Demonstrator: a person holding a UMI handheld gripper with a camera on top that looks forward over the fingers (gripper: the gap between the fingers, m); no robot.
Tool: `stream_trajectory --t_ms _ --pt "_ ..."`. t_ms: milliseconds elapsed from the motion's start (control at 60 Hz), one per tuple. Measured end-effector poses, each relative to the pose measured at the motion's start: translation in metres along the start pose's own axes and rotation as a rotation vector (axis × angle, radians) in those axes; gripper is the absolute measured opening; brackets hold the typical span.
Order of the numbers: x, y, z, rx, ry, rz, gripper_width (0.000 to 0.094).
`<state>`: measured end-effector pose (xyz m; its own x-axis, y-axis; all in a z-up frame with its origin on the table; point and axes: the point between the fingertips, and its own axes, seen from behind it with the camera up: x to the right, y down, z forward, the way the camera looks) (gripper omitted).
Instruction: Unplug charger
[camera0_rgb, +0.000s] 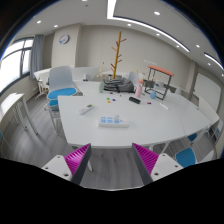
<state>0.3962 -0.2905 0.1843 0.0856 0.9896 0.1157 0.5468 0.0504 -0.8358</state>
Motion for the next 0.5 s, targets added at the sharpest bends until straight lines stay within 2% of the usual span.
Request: stream_trajectory --t_ms 167,500 --pt "0.022 -0.005 0.056 0.009 0.017 0.03 0.0854" --pt "0.039 -0.029 0.2 0.057 -0.021 0.028 0.0853"
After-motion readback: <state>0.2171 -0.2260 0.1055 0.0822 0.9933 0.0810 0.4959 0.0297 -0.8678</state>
